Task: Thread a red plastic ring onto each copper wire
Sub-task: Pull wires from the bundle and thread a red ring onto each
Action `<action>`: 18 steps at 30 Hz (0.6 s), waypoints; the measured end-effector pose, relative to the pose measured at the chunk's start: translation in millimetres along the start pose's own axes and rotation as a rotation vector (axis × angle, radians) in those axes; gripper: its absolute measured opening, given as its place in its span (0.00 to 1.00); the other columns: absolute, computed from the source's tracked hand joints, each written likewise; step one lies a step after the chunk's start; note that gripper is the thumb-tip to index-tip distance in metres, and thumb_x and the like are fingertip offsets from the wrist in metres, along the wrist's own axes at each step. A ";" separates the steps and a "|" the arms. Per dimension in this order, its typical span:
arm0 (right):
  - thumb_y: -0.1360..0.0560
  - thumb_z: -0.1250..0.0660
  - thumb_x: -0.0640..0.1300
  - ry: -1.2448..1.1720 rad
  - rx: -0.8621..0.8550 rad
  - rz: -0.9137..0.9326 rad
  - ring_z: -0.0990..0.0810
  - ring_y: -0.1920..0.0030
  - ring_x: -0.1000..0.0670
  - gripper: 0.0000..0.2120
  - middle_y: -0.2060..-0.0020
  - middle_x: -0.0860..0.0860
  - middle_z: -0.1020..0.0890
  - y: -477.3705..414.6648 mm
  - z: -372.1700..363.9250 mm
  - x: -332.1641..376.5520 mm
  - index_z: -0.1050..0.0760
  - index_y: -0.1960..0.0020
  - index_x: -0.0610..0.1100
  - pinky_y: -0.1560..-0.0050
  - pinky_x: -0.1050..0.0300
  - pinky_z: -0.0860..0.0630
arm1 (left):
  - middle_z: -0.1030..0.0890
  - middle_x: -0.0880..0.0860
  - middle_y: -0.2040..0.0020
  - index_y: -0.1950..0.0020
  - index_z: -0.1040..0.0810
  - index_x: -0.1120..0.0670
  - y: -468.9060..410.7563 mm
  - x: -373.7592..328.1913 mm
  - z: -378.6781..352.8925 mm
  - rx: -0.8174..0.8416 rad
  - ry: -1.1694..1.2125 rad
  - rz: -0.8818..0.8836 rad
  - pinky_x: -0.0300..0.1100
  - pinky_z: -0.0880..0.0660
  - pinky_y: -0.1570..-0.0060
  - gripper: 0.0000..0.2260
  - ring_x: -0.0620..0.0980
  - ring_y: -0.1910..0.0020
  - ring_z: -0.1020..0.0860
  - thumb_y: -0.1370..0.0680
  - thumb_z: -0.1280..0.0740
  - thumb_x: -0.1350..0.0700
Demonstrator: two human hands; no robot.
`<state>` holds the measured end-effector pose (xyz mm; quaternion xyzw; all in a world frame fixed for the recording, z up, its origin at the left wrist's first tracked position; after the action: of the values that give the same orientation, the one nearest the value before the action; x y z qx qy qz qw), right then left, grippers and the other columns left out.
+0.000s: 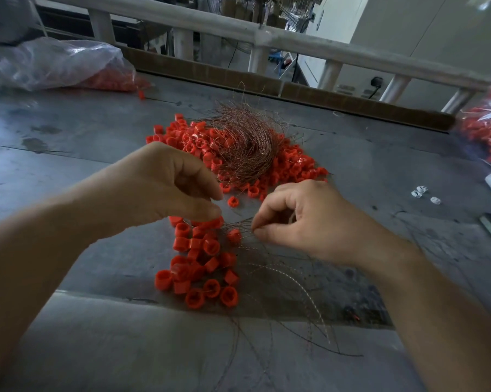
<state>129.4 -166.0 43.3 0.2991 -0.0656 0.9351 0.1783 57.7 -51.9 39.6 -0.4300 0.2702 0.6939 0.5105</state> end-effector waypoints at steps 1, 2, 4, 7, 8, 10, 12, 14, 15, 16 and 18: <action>0.31 0.28 0.43 0.014 0.009 -0.007 0.25 0.66 0.67 0.06 0.68 0.58 0.22 -0.4 -0.5 -1.2 0.22 0.64 0.52 0.65 0.75 0.31 | 0.18 0.48 0.70 0.66 0.17 0.49 -0.9 0.5 0.9 -0.019 0.012 -0.005 0.24 0.31 0.74 0.09 0.37 0.74 0.23 0.45 0.28 0.51; 0.31 0.28 0.43 0.024 0.019 -0.013 0.25 0.65 0.67 0.06 0.68 0.59 0.22 -0.2 -0.4 -2.2 0.22 0.64 0.51 0.64 0.75 0.31 | 0.18 0.48 0.71 0.68 0.17 0.50 -2.2 2.2 4.3 -0.054 0.029 -0.002 0.24 0.33 0.76 0.06 0.36 0.75 0.24 0.43 0.28 0.51; 0.31 0.28 0.44 0.039 0.043 -0.020 0.24 0.64 0.66 0.05 0.68 0.59 0.21 1.4 -0.8 -3.1 0.22 0.64 0.51 0.63 0.75 0.30 | 0.19 0.48 0.72 0.69 0.18 0.50 -5.6 9.2 16.2 -0.164 0.031 0.010 0.25 0.34 0.77 0.04 0.36 0.76 0.26 0.36 0.27 0.57; 0.31 0.29 0.50 0.026 0.027 -0.030 0.25 0.65 0.66 0.05 0.69 0.59 0.21 2.2 2.0 -4.1 0.22 0.65 0.52 0.65 0.75 0.31 | 0.19 0.45 0.71 0.65 0.20 0.47 -10.5 25.5 39.2 -0.396 -0.133 0.054 0.32 0.31 0.69 0.10 0.37 0.72 0.25 0.30 0.29 0.63; 0.31 0.30 0.52 0.018 0.004 -0.034 0.24 0.65 0.66 0.06 0.69 0.59 0.21 1.7 3.9 -4.5 0.21 0.65 0.52 0.65 0.74 0.31 | 0.19 0.45 0.66 0.62 0.21 0.47 -11.6 27.9 44.8 -0.459 -0.217 0.061 0.35 0.30 0.63 0.10 0.39 0.67 0.25 0.29 0.30 0.63; 0.31 0.31 0.53 0.006 -0.048 -0.048 0.24 0.65 0.66 0.06 0.69 0.58 0.20 0.7 8.5 -6.4 0.21 0.64 0.52 0.65 0.74 0.31 | 0.20 0.51 0.52 0.51 0.19 0.51 -16.3 30.5 49.3 -0.519 -0.395 0.055 0.39 0.33 0.53 0.10 0.48 0.54 0.24 0.27 0.33 0.64; 0.30 0.31 0.52 0.003 -0.104 -0.062 0.24 0.65 0.67 0.06 0.70 0.59 0.21 1.2 14.2 -8.9 0.21 0.64 0.52 0.65 0.75 0.31 | 0.25 0.56 0.40 0.39 0.23 0.54 -24.0 38.5 47.2 -0.486 -0.542 0.059 0.43 0.35 0.46 0.15 0.55 0.42 0.28 0.25 0.35 0.62; 0.30 0.31 0.51 0.004 -0.182 -0.086 0.24 0.63 0.66 0.06 0.70 0.59 0.21 2.5 22.4 -13.0 0.22 0.64 0.52 0.65 0.74 0.29 | 0.30 0.60 0.35 0.33 0.28 0.54 -30.6 46.9 46.2 -0.451 -0.607 0.097 0.47 0.38 0.39 0.19 0.58 0.36 0.33 0.24 0.35 0.60; 0.30 0.30 0.51 0.006 -0.232 -0.096 0.24 0.63 0.64 0.06 0.70 0.59 0.21 3.2 27.6 -15.6 0.22 0.65 0.52 0.65 0.73 0.29 | 0.32 0.61 0.33 0.31 0.31 0.54 -33.4 51.3 46.1 -0.437 -0.627 0.123 0.49 0.40 0.37 0.21 0.59 0.34 0.37 0.24 0.36 0.59; 0.30 0.30 0.50 0.009 -0.287 -0.104 0.23 0.63 0.62 0.06 0.70 0.58 0.21 3.5 32.8 -18.0 0.22 0.65 0.51 0.65 0.72 0.29 | 0.34 0.62 0.32 0.30 0.33 0.54 -35.8 55.4 45.3 -0.420 -0.640 0.152 0.50 0.42 0.36 0.22 0.60 0.33 0.39 0.24 0.36 0.58; 0.29 0.30 0.49 0.016 -0.384 -0.116 0.23 0.66 0.58 0.06 0.70 0.57 0.20 5.0 42.9 -22.0 0.21 0.65 0.50 0.66 0.71 0.30 | 0.34 0.62 0.32 0.28 0.36 0.51 -40.4 62.8 42.8 -0.383 -0.684 0.203 0.50 0.41 0.38 0.23 0.61 0.33 0.40 0.23 0.38 0.57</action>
<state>167.2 -187.0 65.3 0.2554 -0.2240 0.8959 0.2862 75.1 26.4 8.2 -0.2327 -0.0081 0.8816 0.4106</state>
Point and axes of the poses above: each hand's wrist, its own y-axis away from the middle knuckle, its own z-axis out of the back of the hand, x = y × z, the point moved 8 cm from there along -y, towards the middle knuckle
